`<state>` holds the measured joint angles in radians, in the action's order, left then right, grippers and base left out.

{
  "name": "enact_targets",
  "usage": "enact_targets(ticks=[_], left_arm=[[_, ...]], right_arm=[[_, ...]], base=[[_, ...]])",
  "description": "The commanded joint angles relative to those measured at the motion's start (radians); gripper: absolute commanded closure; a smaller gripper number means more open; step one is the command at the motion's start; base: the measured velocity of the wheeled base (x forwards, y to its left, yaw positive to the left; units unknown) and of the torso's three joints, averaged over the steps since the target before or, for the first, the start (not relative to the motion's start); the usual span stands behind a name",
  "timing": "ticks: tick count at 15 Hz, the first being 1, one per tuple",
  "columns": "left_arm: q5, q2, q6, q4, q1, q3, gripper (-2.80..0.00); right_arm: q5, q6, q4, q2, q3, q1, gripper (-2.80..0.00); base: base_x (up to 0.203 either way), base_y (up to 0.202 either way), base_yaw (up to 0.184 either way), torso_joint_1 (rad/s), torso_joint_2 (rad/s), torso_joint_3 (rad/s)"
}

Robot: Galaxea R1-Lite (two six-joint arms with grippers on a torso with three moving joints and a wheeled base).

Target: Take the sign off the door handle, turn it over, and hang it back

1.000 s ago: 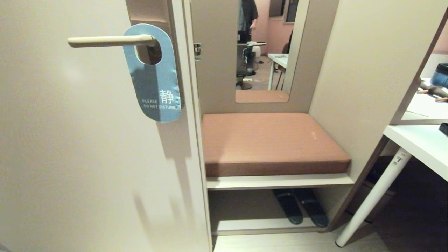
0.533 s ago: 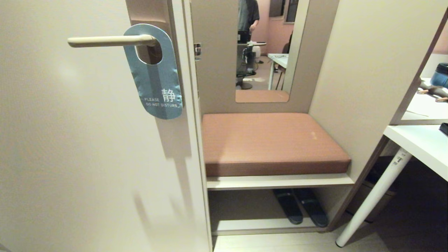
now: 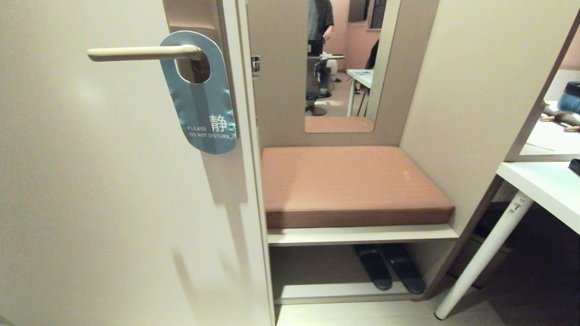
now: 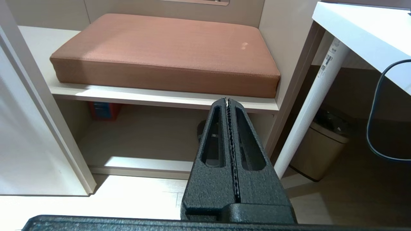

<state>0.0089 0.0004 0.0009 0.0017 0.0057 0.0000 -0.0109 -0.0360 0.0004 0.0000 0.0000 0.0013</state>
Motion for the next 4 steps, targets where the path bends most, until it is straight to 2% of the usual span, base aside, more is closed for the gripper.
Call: enact_targets(ticks=[1,4], left_arm=[[0.0,0.0,-0.001,0.0,0.0,0.0,0.0],[0.0,0.0,-0.001,0.0,0.0,0.0,0.0]], right_arm=[[-0.001,0.002,0.0,0.002,0.0,0.0,0.0],[-0.001,0.004,0.0,0.002,0.0,0.0,0.0]], base=[[0.0,0.0,0.0,0.0,0.0,0.0],[0.0,0.0,0.0,0.0,0.0,0.0]])
